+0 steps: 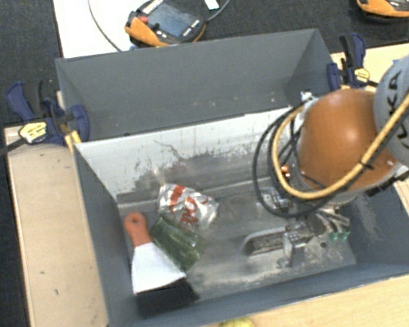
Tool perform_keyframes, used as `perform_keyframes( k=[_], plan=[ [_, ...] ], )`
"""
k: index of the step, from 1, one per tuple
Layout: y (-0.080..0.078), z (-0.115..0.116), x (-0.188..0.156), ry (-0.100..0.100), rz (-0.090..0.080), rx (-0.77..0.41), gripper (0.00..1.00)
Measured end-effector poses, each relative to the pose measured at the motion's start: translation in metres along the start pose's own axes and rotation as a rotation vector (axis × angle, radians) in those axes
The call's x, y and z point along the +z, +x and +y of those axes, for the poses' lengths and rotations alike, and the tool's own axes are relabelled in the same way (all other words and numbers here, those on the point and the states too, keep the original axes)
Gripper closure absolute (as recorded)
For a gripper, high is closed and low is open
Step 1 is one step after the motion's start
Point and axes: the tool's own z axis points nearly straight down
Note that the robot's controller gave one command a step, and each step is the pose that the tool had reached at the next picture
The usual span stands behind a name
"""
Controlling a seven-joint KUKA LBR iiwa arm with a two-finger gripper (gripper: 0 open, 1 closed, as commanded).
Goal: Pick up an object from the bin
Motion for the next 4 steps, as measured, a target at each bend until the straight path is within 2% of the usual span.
perform_keyframes(
  k=[1, 2, 3, 4],
  plan=[
    [-0.023, 0.009, 0.091, 0.003, 0.019, -0.072, 0.00],
    [-0.001, 0.016, 0.089, -0.001, -0.005, 0.140, 0.00],
    [-0.010, -0.012, 0.089, 0.005, 0.013, 0.255, 1.00],
    [-0.010, -0.012, 0.089, 0.005, 0.013, 0.256, 1.00]
  ],
)
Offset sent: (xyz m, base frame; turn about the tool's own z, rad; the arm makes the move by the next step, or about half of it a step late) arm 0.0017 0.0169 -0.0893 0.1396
